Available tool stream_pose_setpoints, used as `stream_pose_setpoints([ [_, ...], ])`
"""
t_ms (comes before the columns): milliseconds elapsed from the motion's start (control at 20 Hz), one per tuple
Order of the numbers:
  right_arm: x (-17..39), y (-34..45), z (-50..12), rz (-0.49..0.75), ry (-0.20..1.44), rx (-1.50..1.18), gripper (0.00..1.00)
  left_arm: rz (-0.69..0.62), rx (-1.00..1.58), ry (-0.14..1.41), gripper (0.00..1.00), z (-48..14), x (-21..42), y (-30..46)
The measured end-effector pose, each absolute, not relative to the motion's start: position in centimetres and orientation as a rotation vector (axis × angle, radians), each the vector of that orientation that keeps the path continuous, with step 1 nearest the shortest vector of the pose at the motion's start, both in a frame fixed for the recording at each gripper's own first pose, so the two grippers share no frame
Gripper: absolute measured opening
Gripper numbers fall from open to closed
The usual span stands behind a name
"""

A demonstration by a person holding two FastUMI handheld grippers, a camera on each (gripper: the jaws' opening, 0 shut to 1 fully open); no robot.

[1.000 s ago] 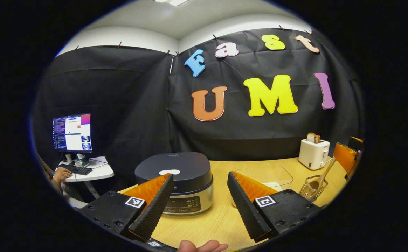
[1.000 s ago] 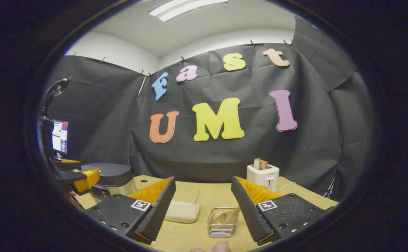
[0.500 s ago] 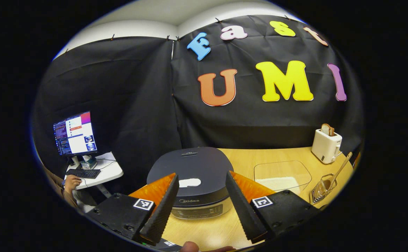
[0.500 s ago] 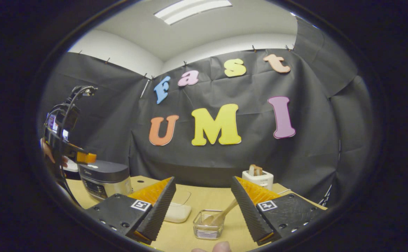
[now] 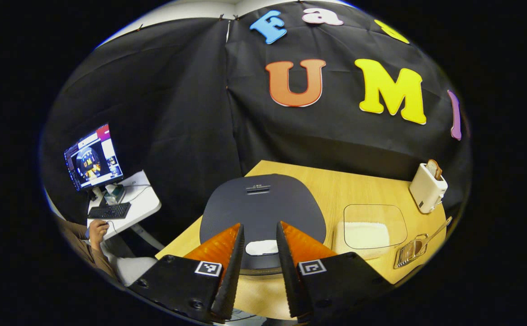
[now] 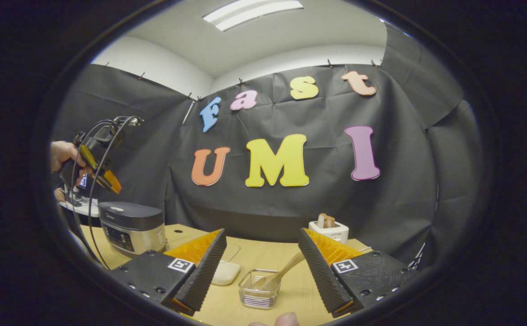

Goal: Close the left gripper, press the button to open the rice cooker; take a wooden spoon from the chopstick holder with the right hand, scoop a spoonful of rice and pour it into the rice cooker, then put the wooden spoon back into the chopstick holder.

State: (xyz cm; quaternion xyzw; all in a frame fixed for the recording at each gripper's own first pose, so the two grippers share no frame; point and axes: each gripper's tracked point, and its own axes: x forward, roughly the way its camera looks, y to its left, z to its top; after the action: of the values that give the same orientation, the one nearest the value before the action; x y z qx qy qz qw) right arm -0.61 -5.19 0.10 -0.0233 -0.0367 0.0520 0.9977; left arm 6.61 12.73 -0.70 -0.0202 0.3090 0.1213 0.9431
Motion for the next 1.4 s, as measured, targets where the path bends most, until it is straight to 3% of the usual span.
stream_pose_setpoints([
  [150, -0.9, -5.7, 0.9, 0.1, -0.1, -0.027, 0.95, 0.272, -0.073, 0.71, 0.22, -2.5, 6.6, 13.4],
  [250, -0.9, -6.3, 1.2, 0.088, -0.122, -0.024, 0.95, 0.243, -0.108, 0.749, 0.11, -3.6, 6.6, 12.8],
  [400, -0.7, -6.4, 0.7, 0.097, -0.111, 0.004, 0.95, 0.198, -0.133, 0.775, 0.03, -4.8, 6.7, 12.3],
  [850, -0.3, -7.5, 0.0, 0.083, -0.108, 0.042, 0.95, 0.192, -0.125, 0.794, 0.03, -6.3, 6.7, 11.3],
  [1050, -0.2, -7.9, -0.5, 0.076, -0.089, 0.049, 0.92, 0.224, -0.062, 0.75, 0.03, -5.7, 6.6, 11.6],
  [1200, -0.7, -8.9, 0.4, 0.056, -0.108, 0.031, 0.96, 0.234, -0.075, 0.717, 0.03, -5.0, 6.9, 11.3],
  [1400, -0.9, -9.6, 1.2, 0.043, -0.114, 0.044, 0.96, 0.236, -0.109, 0.578, 0.03, -1.7, 8.0, 11.4],
])
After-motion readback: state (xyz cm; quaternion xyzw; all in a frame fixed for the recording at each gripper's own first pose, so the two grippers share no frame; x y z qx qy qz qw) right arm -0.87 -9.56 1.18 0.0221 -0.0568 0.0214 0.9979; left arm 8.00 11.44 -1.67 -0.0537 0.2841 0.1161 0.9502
